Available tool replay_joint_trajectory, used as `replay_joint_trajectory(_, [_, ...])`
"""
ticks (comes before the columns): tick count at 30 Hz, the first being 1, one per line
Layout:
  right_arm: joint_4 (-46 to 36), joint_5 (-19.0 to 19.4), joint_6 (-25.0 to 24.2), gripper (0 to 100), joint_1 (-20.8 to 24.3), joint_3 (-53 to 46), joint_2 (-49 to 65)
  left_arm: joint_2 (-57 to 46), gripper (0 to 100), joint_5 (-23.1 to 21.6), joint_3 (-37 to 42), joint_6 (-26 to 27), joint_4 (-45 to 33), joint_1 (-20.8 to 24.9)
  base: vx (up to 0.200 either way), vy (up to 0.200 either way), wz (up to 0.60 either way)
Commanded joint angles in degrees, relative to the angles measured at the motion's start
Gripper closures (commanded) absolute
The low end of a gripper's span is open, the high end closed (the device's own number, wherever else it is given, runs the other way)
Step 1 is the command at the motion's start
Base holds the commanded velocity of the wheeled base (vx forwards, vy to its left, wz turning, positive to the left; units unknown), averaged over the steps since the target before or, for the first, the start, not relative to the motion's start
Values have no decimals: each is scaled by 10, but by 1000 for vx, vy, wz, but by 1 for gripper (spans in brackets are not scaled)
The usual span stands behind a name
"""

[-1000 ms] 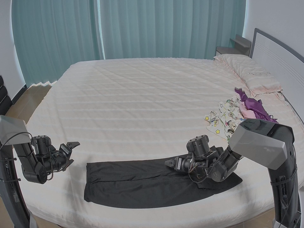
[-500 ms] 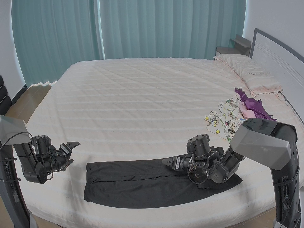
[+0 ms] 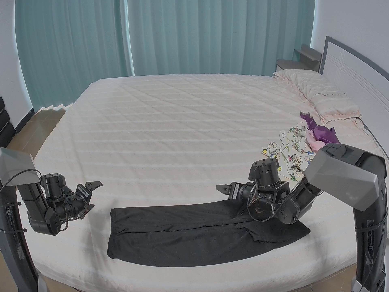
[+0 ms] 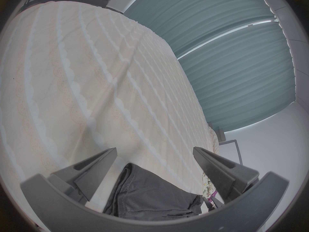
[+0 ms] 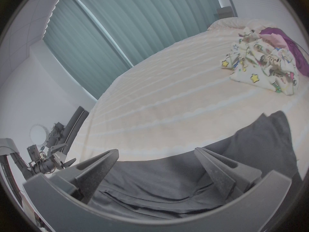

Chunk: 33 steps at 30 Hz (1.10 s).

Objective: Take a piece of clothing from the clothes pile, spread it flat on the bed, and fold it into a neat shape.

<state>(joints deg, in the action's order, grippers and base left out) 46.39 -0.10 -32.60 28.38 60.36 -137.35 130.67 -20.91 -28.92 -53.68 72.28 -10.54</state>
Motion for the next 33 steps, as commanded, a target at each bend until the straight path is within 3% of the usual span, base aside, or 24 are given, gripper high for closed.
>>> replay_joint_trajectory(1, [-8, -4, 7, 0, -29, -23, 24, 1, 0, 0, -4, 0, -1, 0, 0, 0, 0])
replay_joint_trajectory(7, [-16, -3, 10, 0, -64, -59, 45, 1, 0, 0, -4, 0, -3, 0, 0, 0, 0])
replay_joint_trajectory(18, [-56, 1, 10, 0, -43, -80, 19, 1, 0, 0, -4, 0, -1, 0, 0, 0, 0])
replay_joint_trajectory(26, [-101, 44, 6, 0, -35, -35, 10, 4, 0, 1, -4, 0, 0, 0, 0, 0, 0])
replay_joint_trajectory(33, [-98, 42, 3, 0, -34, 37, -30, 8, 0, 19, -10, 0, 0, 3, 0, 0, 0])
